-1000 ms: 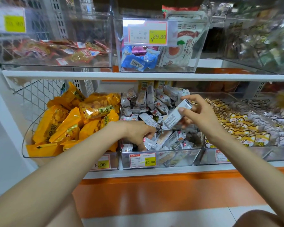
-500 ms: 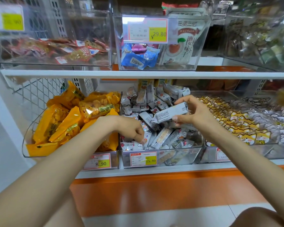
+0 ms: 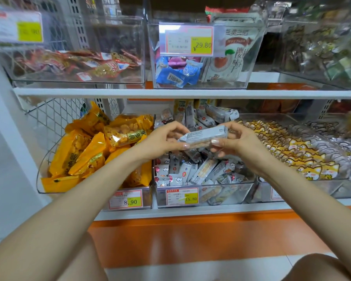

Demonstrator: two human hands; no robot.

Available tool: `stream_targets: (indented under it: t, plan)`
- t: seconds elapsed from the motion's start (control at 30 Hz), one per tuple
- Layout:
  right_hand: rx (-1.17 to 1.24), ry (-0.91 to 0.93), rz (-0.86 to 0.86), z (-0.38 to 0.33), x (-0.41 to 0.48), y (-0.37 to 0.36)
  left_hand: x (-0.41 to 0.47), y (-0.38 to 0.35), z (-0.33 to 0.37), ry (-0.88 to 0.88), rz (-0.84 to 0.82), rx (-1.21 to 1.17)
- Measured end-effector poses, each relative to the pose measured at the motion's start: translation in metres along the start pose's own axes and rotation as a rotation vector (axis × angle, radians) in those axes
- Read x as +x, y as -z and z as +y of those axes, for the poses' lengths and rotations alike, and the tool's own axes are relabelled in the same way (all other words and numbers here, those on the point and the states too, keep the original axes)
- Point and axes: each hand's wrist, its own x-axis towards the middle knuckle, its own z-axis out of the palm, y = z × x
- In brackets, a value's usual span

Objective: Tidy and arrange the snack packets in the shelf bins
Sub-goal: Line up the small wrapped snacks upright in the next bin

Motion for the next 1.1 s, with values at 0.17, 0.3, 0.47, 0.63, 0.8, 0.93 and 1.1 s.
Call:
stream_targets:
  t: [0.17,0.3,0.47,0.63,0.8,0.93,1.1]
  plan:
    - [-0.273,0.071,-0.019,0.001,0.004,-0.003,-0.005,0.013,0.002,-0.083,0.18,0.068]
    - [-0.23,0.035,-0.072,0.004,0.006,-0.011,-0.012,0.014,-0.002,-0.139,0.124,0.078]
    - [-0.444,0.175,-0.244,0.004,0.009,-0.022,-0.017,0.014,0.003,-0.224,0.027,0.02]
    - [-0.487,0.172,-0.159,0.016,0.015,-0.027,-0.017,0.015,0.004,-0.131,0.012,0.079]
    - [-0.984,0.491,0.072,0.024,0.011,-0.035,-0.015,0.003,0.009,0.316,0.062,-0.322]
    - [-1.063,0.575,0.011,0.021,0.011,-0.038,-0.012,0.002,0.006,0.181,0.213,-0.081]
    - [-0.957,0.39,-0.034,0.008,0.031,-0.017,-0.013,0.022,0.009,-0.016,0.283,0.481]
